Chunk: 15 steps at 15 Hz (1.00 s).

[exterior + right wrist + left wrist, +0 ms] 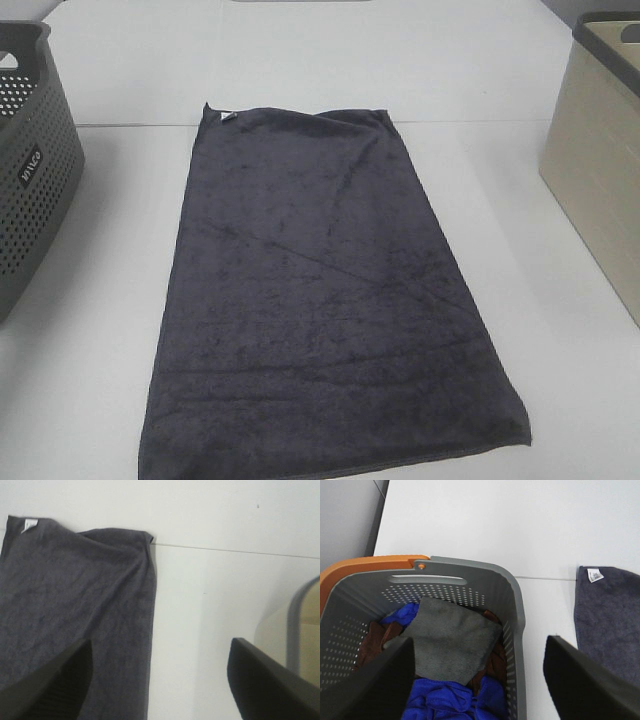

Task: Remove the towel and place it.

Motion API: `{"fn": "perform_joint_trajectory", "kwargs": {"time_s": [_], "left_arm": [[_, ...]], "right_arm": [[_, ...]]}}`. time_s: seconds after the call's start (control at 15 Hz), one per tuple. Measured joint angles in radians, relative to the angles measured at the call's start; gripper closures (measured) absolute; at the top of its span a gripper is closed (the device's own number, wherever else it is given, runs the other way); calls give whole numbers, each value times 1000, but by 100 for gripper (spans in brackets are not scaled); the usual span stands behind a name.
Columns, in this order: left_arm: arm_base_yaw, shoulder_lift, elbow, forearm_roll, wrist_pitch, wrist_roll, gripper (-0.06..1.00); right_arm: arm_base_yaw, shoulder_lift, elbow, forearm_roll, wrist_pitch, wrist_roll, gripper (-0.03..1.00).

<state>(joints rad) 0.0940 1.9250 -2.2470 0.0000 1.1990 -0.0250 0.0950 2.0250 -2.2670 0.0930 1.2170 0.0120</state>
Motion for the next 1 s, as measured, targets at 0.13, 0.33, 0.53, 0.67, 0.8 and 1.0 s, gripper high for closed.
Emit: {"fn": "perform_joint_trajectory", "kwargs": {"time_s": [0.13, 0.33, 0.53, 0.67, 0.8, 1.0], "left_arm": [[5, -37, 23, 0, 3, 10, 27], [5, -191, 211, 0, -27, 13, 27], [5, -463, 548, 0, -139, 18, 27], [5, -667, 771, 0, -192, 25, 27], [5, -849, 936, 6, -210, 25, 27], [5, -1089, 1163, 68, -206, 25, 27]], "right_arm": [[-45, -47, 25, 11, -1, 16, 24], [-43, -227, 252, -7, 0, 23, 24], [-43, -490, 546, -9, 0, 23, 24], [-43, -678, 703, -9, 0, 24, 24], [-43, -835, 830, -31, 2, 25, 24], [-43, -1057, 984, -93, 2, 32, 24]]}}
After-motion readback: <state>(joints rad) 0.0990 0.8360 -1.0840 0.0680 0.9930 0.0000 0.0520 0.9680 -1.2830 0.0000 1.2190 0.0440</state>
